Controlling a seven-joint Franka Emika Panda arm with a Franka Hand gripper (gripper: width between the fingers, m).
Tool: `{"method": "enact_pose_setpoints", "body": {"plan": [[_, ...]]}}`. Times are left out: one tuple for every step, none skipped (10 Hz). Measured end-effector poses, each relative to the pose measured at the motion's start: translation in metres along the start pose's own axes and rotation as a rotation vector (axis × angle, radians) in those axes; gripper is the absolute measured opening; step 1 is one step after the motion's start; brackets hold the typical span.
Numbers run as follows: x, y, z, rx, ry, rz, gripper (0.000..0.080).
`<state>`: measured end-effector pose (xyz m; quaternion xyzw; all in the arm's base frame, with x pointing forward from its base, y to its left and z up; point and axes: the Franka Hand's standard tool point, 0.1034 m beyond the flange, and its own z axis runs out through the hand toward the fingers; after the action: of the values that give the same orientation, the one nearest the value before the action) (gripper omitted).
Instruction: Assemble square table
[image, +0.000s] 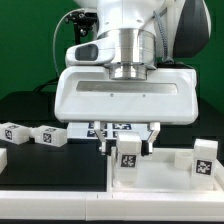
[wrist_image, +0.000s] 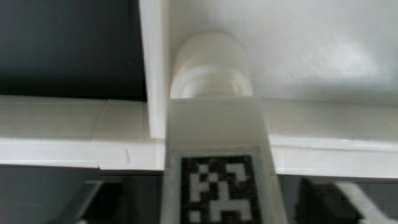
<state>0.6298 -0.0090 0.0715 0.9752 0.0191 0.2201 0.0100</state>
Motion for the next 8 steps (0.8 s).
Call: {"method": "enact_pose_setpoints", "body": {"plan": [[0.0, 0.0, 0.0, 0.0, 0.0, 0.0, 0.0541], [0.0, 0.0, 0.0, 0.0, 0.0, 0.0, 0.0627], [0.0, 0.0, 0.0, 0.0, -0.001, 0.0, 0.0643], [-0.002, -0.002, 0.001, 0.012, -0.033, 0.001, 0.0643], [0.004, 0.0, -0.002, 0.028, -0.073, 0.009, 0.0649], [0.008, -0.001, -0.003, 0.051, -0.132, 0.029, 0.0649], [0.01, -0.007, -0.001, 0.079, -0.211, 0.035, 0.0649], [0.012, -0.01, 0.0, 0.098, -0.285, 0.032, 0.0649]]}}
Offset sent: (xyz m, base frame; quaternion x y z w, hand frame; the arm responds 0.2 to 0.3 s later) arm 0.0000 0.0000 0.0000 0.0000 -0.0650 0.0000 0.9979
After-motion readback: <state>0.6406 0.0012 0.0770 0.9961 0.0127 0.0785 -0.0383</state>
